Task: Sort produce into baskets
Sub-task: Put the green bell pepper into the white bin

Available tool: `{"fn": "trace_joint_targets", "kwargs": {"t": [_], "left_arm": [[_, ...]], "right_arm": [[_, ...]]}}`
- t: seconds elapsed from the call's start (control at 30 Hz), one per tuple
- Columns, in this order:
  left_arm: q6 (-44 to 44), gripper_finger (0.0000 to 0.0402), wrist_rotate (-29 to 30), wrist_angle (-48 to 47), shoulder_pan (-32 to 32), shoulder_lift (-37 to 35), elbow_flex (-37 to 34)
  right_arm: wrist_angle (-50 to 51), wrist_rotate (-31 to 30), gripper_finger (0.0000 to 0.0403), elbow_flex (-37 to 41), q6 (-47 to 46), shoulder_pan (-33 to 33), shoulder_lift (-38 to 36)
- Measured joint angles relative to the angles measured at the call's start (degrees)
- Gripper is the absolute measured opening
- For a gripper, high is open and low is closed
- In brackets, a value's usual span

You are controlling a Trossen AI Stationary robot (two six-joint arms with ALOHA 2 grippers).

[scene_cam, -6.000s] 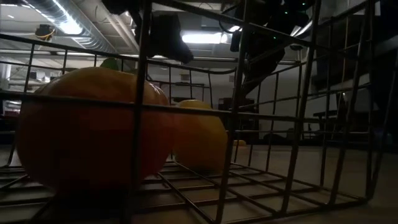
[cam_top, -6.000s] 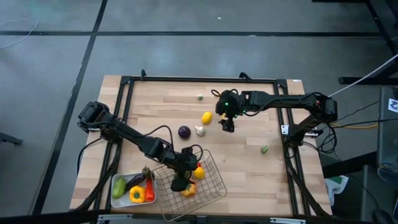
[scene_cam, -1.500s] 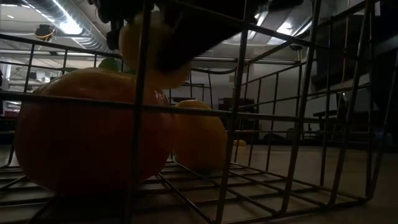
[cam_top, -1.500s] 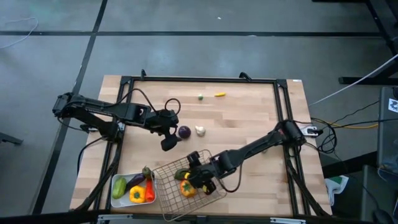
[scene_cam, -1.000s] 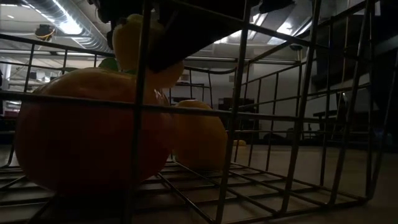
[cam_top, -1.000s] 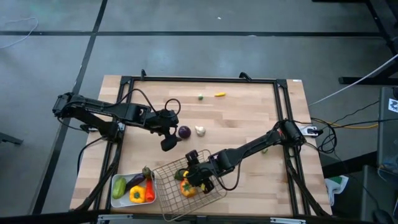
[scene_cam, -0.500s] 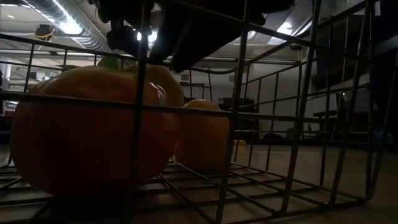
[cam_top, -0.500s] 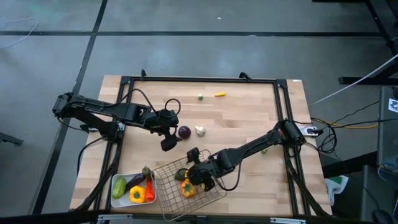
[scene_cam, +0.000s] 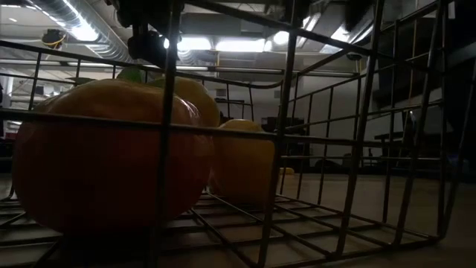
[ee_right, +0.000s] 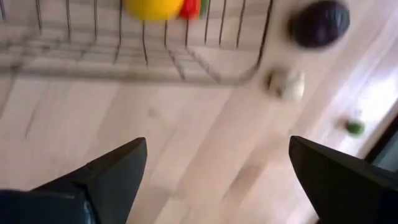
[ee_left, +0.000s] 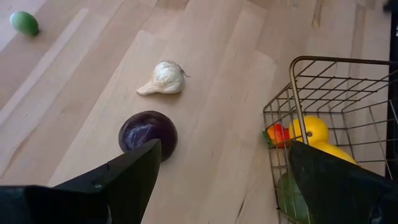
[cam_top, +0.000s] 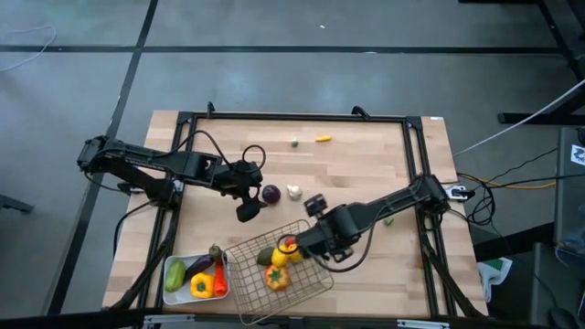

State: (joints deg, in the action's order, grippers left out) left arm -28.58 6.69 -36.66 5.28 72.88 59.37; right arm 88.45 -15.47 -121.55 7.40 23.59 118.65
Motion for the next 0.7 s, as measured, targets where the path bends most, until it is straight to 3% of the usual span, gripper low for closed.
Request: {"fn": "trace_joint_targets", "kwargs": {"t": [0.23,0.53,0.7], "left_arm": [[0.02,0.0345,-0.01,-0.13,0.00,0.02,0.00],[0.98,0.0345,0.87,0.00,0.00,0.02,0.00],[0.58,0.0345,1.73,0.02,-0.01,0.02,0.00]], "right_arm": [[1.61,-0.03,0.0388,12.88,-5.83,0.00,-11.50],[-4.16,0.12,0.0388,38.97,-20.14,0.00,-31.23],[-6.69,5.20,0.0388,50.55,-25.14,0.01,-36.17]]}}
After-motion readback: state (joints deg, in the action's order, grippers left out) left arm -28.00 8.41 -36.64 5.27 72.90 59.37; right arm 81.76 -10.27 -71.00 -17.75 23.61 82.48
